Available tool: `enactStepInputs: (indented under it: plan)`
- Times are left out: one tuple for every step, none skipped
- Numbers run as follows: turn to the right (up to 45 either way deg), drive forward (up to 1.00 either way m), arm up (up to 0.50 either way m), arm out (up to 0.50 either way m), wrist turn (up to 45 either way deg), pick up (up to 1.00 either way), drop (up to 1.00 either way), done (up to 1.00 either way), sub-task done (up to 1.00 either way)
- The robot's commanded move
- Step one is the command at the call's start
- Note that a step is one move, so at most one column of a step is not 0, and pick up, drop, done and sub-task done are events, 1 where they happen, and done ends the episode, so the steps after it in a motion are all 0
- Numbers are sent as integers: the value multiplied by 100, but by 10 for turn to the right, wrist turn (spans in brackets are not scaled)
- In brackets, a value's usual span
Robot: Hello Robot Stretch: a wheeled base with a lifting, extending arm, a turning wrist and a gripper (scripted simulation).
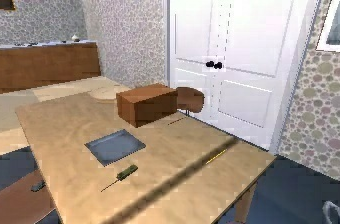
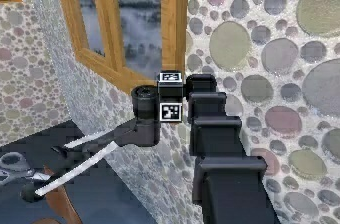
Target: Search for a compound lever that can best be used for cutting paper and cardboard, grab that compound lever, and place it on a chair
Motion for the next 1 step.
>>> enactStepInputs:
  plan:
    - [0, 0, 0, 0, 0, 0, 100, 0, 0]
